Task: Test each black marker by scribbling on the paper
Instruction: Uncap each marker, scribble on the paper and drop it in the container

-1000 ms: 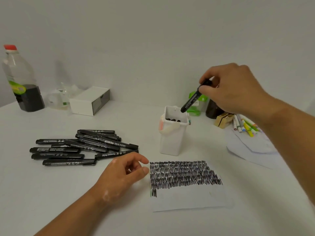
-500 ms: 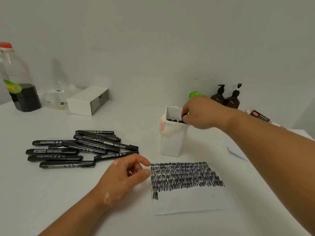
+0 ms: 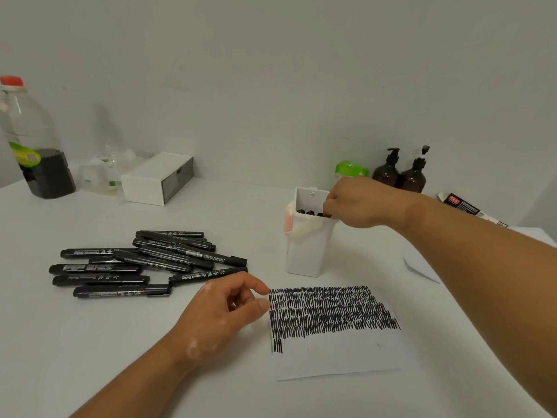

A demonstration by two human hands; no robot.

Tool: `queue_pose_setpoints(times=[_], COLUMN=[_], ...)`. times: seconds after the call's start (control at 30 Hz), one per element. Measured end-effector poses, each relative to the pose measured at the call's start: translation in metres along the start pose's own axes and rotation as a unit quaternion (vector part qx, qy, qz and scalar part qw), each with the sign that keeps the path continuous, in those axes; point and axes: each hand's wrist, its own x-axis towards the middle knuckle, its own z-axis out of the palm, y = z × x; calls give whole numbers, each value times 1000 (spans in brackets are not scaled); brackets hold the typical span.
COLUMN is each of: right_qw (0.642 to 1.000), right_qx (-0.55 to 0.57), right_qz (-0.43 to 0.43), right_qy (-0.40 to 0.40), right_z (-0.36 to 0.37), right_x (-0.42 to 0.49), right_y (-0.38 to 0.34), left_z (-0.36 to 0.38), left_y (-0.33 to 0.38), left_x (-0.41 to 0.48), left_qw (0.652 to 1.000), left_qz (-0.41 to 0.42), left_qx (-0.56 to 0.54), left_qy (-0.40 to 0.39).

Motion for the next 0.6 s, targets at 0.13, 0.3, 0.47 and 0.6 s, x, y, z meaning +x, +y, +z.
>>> queue_pose_setpoints(times=[0.13, 0.3, 0.47, 0.6], right_qw=[989, 957, 950, 943], right_qx=[101, 207, 282, 318], right_qz=[-11, -44, -31, -15], right_qy=[106, 198, 131, 96], right_z=[-16, 1, 73, 122], right_x=[-14, -59, -93, -98], right_y=[12, 22, 22, 14], left_z=[0, -2, -5, -3], left_y=[0, -2, -1, 1], left_x=[0, 1, -1, -7], left_qw=[1000, 1000, 999, 994], left_qz=[7, 6, -5, 4], left_qx=[-1, 1, 26, 88], left_qy=[3, 9, 35, 60])
